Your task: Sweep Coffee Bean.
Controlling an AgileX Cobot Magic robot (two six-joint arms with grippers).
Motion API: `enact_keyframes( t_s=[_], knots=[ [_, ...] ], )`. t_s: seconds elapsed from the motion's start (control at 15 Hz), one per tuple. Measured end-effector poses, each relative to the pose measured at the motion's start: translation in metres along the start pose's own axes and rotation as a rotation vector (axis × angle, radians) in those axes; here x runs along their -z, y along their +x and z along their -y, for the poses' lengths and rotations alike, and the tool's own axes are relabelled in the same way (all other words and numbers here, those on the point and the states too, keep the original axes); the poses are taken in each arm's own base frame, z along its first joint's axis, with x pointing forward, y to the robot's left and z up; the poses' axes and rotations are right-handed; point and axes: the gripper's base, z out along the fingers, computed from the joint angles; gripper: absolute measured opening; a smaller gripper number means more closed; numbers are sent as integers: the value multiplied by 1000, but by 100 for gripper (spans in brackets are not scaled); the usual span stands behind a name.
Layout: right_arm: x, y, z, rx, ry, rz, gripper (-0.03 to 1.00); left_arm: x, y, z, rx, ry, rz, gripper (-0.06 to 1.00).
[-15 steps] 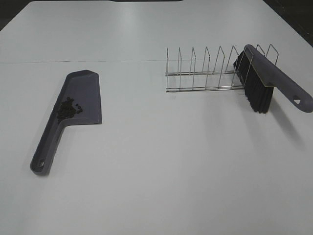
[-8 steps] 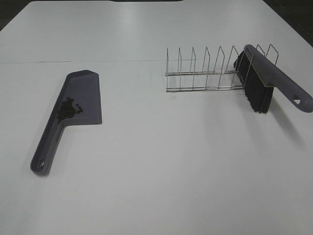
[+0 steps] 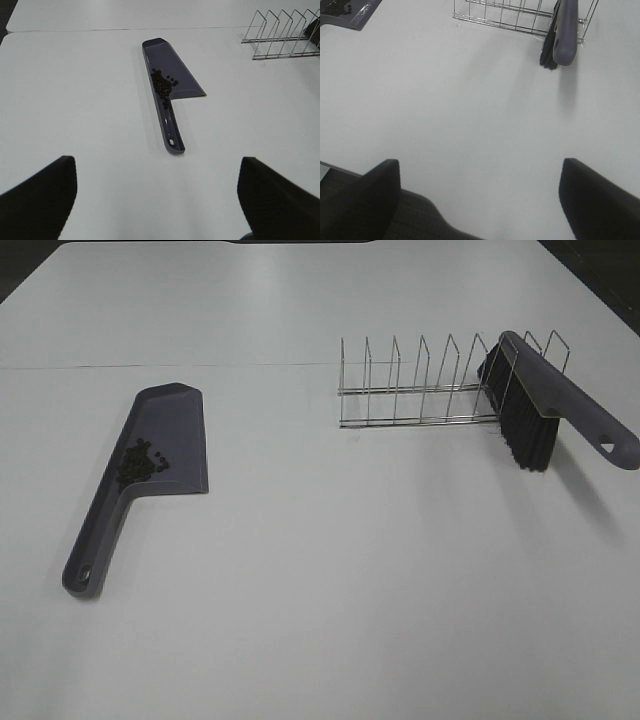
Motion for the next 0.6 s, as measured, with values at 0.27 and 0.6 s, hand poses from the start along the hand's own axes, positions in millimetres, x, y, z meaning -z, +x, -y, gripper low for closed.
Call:
enact_keyframes(
  t_s=[0.27,0.6],
  knots=[
    [1,1,0,25,-36,0,76,0,0,0,1,-3,2,80],
    [1,1,0,37,-52,0,76,-1,0,2,88,-176,18,80]
  ],
)
